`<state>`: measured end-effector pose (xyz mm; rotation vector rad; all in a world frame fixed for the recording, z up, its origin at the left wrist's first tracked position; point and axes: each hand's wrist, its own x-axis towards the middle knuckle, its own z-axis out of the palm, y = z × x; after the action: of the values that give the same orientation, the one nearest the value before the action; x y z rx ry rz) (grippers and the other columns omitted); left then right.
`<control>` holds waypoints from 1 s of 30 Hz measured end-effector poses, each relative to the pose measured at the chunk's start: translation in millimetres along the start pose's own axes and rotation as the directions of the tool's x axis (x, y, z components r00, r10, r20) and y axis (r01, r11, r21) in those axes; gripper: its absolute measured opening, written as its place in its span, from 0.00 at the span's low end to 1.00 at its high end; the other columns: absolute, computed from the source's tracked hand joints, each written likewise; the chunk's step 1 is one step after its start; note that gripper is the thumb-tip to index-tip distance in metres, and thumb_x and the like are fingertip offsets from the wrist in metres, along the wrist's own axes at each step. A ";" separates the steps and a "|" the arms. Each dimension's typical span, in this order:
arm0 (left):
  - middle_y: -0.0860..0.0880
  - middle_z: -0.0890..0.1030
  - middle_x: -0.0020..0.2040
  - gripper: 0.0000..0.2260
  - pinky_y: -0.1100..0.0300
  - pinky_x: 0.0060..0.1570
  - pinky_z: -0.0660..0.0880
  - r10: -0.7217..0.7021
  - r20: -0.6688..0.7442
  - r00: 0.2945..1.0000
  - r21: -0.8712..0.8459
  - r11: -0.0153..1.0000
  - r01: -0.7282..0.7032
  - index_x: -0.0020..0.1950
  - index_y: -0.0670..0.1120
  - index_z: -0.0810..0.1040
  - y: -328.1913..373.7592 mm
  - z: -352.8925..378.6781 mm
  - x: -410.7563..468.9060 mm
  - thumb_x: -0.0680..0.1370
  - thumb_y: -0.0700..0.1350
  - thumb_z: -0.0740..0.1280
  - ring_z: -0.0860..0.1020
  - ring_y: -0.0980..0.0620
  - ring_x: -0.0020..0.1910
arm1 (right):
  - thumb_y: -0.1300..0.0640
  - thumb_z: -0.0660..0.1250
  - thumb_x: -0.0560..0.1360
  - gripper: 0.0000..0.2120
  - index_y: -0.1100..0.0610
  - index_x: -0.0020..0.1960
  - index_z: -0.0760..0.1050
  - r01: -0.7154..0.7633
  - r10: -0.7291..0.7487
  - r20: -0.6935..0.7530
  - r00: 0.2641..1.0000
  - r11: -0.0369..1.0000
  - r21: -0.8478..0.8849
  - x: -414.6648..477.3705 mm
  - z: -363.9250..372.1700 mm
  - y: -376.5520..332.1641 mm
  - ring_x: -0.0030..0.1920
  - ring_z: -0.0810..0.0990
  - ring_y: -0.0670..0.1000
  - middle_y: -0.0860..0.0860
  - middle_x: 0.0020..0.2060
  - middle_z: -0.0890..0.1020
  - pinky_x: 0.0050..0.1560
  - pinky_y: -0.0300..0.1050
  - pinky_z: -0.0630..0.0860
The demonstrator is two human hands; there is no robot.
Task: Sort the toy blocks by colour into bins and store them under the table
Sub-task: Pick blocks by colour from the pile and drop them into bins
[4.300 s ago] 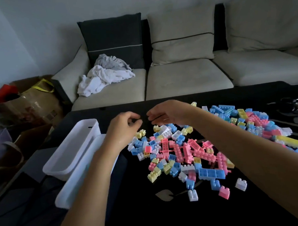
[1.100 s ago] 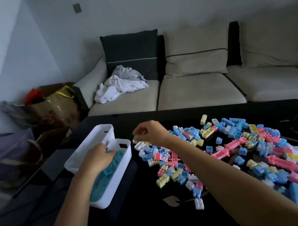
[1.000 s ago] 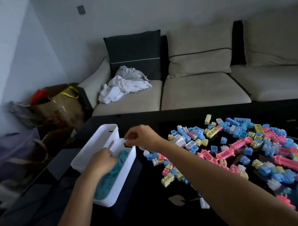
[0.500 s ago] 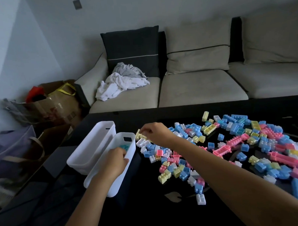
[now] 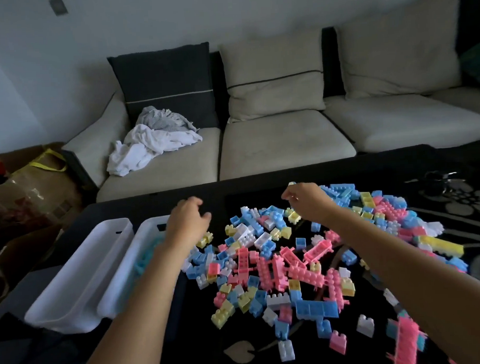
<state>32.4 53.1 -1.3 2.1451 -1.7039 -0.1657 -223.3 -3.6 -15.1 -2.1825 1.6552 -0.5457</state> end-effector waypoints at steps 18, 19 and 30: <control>0.46 0.70 0.70 0.18 0.65 0.61 0.63 0.343 0.341 0.875 -0.221 0.934 -0.280 0.70 0.47 0.71 174.9 116.1 125.4 0.81 0.38 0.54 0.68 0.50 0.69 | 0.70 0.57 0.71 0.30 0.53 0.71 0.66 0.201 -0.197 0.041 0.980 0.958 -0.204 43.3 30.1 89.2 0.72 0.58 0.53 0.47 0.69 0.69 0.67 0.50 0.63; 0.46 0.70 0.71 0.18 0.65 0.59 0.63 0.339 0.349 0.873 -0.219 0.936 -0.276 0.70 0.48 0.71 176.4 121.1 129.1 0.82 0.38 0.54 0.69 0.49 0.69 | 0.70 0.58 0.71 0.27 0.54 0.68 0.71 0.226 -0.231 -0.006 0.973 0.957 -0.181 44.1 31.5 90.3 0.71 0.59 0.53 0.47 0.68 0.72 0.67 0.49 0.64; 0.47 0.80 0.58 0.12 0.62 0.47 0.70 0.313 0.337 0.888 -0.196 0.946 -0.259 0.57 0.46 0.80 167.3 151.3 133.5 0.80 0.42 0.59 0.77 0.49 0.53 | 0.71 0.55 0.73 0.27 0.52 0.68 0.72 0.270 -0.270 0.012 0.963 0.962 -0.031 41.1 33.1 89.1 0.64 0.73 0.50 0.49 0.65 0.74 0.59 0.47 0.75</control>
<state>-136.2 -139.7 -57.2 1.8090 -2.1195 -0.6178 -270.8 -64.9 -83.8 -2.4491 1.3777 -0.5846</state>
